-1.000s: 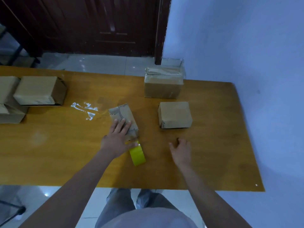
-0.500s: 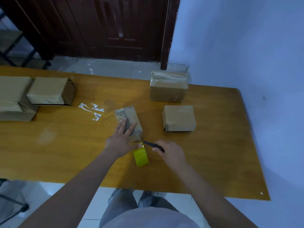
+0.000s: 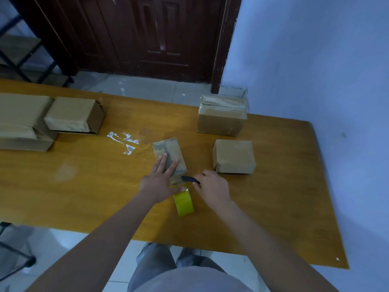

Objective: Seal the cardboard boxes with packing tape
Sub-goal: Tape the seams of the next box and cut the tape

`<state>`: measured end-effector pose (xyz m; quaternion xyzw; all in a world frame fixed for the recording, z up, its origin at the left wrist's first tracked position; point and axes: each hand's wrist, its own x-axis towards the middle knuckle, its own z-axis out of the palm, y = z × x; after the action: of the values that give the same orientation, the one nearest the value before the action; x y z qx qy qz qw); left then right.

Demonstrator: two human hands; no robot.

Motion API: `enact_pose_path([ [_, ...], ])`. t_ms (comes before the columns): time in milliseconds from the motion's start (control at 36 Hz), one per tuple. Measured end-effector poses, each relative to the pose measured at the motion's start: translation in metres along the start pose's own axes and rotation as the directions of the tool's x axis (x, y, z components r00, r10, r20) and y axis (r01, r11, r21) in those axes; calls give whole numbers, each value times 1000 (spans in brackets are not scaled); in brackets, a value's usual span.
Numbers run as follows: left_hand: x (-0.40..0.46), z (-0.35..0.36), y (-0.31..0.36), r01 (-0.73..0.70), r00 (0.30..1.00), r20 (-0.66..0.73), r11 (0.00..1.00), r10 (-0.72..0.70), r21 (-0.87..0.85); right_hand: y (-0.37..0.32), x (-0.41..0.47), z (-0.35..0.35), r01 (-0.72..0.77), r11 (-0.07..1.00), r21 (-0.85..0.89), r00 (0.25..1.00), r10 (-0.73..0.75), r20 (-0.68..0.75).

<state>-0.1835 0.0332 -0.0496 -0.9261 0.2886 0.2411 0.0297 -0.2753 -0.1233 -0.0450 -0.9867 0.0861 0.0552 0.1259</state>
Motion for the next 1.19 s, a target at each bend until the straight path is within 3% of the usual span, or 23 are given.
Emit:
enact_pose_path([
  [194,0,0,-2,-13,1000,2,1000,13,-7,31,-14,15,-281,960,22,957,278,79],
  [333,1,1,-2,-11,1000,3,1000,11,4,54,-32,40,-369,929,-14,910,365,199],
  [417,2,1,-1,-7,1000,8,1000,7,27,53,-34,50,-404,914,-48,897,406,173],
  [500,2,2,-1,-3,1000,10,999,3,51,38,-24,49,-378,895,238,926,363,104],
  [583,1,3,1,15,1000,5,999,-15,43,13,-4,40,-309,703,640,946,294,134],
  [639,0,6,3,31,1000,-4,999,-31,32,1,11,39,-347,585,733,937,242,251],
  [750,-3,11,6,64,998,-31,998,-63,9,-8,26,45,-502,403,765,860,139,491],
  [917,-1,9,6,76,995,-60,991,-83,-110,-8,23,41,-524,281,804,844,42,535],
  [1111,9,20,10,135,961,-219,977,-169,-162,-7,20,45,-487,289,824,872,107,478],
  [1194,7,23,11,116,955,-262,988,-139,-103,-8,17,44,-414,376,829,909,123,399],
])
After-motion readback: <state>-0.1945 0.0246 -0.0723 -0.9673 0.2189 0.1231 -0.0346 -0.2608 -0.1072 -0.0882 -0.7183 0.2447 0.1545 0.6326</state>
